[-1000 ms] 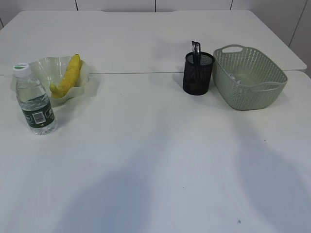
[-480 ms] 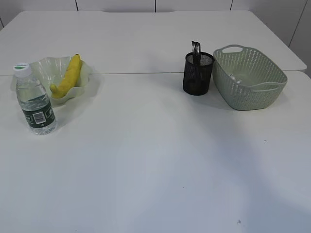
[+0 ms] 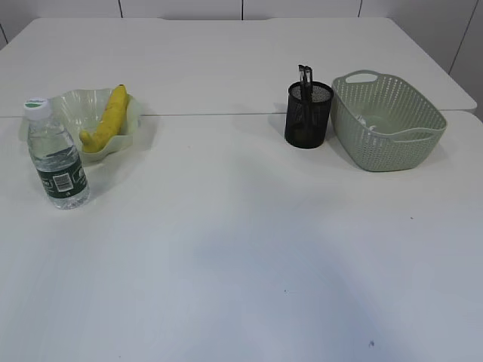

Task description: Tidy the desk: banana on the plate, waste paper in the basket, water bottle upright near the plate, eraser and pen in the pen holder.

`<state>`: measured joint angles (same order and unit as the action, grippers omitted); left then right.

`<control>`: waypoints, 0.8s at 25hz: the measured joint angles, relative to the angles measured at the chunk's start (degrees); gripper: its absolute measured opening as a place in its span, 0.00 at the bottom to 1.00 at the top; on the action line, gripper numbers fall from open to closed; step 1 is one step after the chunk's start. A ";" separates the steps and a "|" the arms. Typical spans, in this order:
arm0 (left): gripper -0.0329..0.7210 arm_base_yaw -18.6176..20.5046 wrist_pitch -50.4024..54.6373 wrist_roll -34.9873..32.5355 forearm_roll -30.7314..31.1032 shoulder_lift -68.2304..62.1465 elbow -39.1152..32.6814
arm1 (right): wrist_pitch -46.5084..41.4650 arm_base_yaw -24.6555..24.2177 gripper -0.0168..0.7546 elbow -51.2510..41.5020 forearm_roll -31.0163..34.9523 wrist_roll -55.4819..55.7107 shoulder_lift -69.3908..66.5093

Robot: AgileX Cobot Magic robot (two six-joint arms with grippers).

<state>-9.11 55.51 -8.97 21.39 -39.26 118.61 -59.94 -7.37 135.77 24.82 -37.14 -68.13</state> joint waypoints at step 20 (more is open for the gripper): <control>0.01 0.36 17.11 -2.50 -6.27 15.25 -9.87 | 5.95 5.97 0.01 -71.31 -14.74 14.57 49.35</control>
<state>-8.75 72.62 -11.47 15.12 -24.01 108.74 -53.99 -1.40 64.46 10.08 -22.57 -18.79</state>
